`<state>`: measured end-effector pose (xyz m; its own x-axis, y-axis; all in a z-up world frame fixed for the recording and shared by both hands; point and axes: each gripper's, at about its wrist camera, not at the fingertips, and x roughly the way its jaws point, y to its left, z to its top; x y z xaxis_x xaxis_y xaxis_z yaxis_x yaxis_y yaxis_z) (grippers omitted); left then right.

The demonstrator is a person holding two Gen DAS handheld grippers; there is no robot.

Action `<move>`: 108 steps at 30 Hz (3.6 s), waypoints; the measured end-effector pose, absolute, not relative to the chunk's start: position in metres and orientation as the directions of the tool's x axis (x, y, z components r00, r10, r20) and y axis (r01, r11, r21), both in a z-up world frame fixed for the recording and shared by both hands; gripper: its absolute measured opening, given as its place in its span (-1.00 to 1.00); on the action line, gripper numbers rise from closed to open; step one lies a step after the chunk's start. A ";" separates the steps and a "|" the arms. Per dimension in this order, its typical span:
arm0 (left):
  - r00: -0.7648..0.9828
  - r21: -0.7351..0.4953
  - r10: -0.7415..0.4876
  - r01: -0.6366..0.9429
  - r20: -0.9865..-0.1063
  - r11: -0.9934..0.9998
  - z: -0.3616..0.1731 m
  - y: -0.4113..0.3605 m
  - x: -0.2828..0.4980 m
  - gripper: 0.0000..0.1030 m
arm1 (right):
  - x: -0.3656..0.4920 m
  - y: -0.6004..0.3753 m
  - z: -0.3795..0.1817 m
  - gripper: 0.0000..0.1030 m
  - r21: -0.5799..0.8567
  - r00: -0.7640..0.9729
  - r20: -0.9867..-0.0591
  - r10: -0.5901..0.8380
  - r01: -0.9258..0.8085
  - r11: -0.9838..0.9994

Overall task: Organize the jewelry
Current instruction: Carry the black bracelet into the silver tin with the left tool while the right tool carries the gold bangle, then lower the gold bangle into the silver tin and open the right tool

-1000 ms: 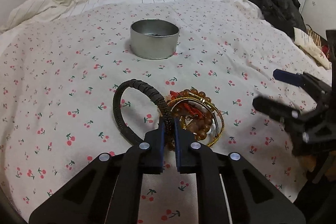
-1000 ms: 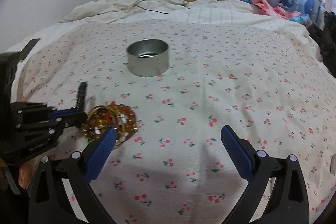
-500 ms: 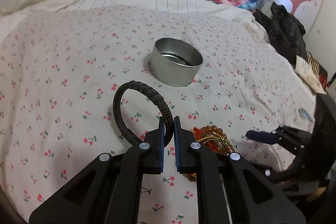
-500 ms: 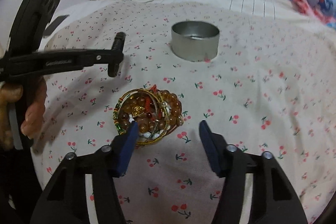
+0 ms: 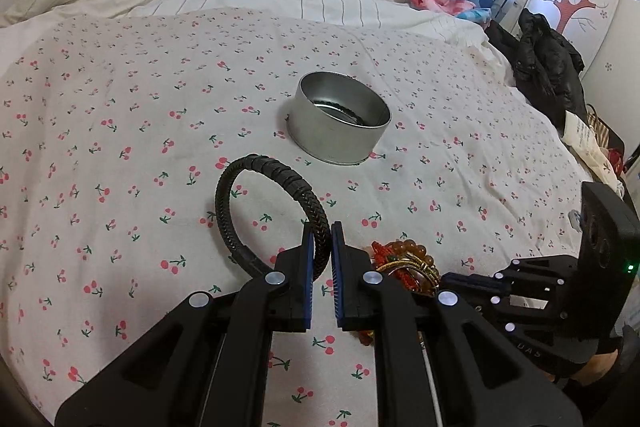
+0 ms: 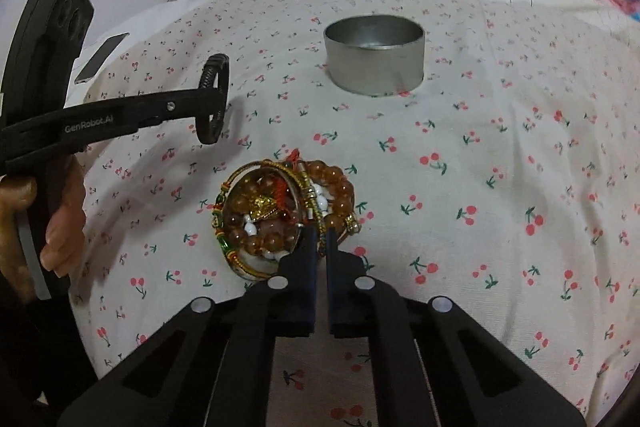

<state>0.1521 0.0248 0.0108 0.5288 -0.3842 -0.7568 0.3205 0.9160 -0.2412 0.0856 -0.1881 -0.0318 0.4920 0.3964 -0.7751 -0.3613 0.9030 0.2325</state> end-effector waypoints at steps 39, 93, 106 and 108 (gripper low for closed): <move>0.536 -0.231 -0.463 0.444 -0.706 0.866 0.049 -0.035 0.217 -0.86 | 0.142 -0.211 -0.040 -0.18 0.178 0.465 -0.837 0.289 -0.267 0.947; 0.570 -0.249 -0.326 0.212 -0.754 0.945 0.036 0.026 0.247 0.06 | 0.201 -0.225 0.040 -0.93 0.312 0.686 -0.627 0.369 -0.212 0.926; 0.579 -0.236 -0.298 0.183 -0.759 0.954 0.040 0.040 0.253 0.38 | 0.266 -0.176 0.001 -0.90 0.171 0.582 -0.769 0.265 -0.213 0.962; 0.554 -0.220 -0.303 0.212 -0.776 0.952 0.037 0.034 0.252 0.39 | 0.264 -0.171 -0.003 -0.77 0.133 0.569 -0.786 0.242 -0.226 0.965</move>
<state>0.2523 0.0341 0.0365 0.5540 -0.3026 -0.7756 0.2119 0.9522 -0.2202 0.2637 -0.1714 -0.0033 0.5688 0.2418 -0.7861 -0.2265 0.9649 0.1329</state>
